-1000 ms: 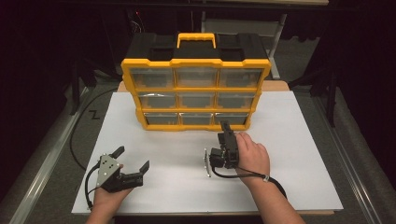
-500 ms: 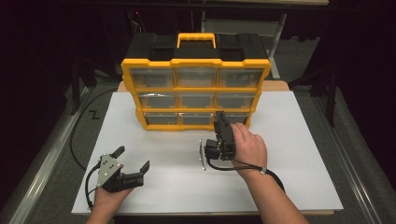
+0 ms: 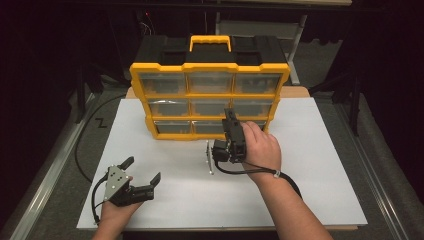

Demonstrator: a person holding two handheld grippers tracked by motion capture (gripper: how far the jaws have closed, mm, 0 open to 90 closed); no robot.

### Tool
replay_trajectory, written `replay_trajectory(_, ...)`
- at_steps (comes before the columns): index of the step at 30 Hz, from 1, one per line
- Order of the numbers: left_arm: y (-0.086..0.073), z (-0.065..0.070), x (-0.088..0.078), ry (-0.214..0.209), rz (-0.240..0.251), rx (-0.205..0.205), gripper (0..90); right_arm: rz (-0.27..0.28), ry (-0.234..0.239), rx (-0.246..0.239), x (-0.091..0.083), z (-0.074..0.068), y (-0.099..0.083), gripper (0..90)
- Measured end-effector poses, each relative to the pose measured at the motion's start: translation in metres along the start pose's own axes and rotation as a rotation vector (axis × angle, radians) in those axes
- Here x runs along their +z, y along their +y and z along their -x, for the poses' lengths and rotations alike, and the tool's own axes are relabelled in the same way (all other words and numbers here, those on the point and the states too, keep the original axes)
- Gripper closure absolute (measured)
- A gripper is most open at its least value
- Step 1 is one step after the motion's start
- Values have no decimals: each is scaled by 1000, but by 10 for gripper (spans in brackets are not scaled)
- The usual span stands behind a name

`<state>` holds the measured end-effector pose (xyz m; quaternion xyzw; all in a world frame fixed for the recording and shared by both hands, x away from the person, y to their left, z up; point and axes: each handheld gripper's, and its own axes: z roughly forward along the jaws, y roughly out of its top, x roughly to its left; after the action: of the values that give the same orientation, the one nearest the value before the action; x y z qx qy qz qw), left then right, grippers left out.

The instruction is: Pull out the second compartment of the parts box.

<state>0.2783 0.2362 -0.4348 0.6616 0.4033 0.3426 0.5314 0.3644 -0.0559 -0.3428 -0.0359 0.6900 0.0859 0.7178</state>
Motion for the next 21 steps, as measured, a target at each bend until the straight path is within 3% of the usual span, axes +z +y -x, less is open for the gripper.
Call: replay_trajectory(21, -1, 0, 0, -2, 5, -2, 4, 5, -19, 5, 18, 21, 15, 572)
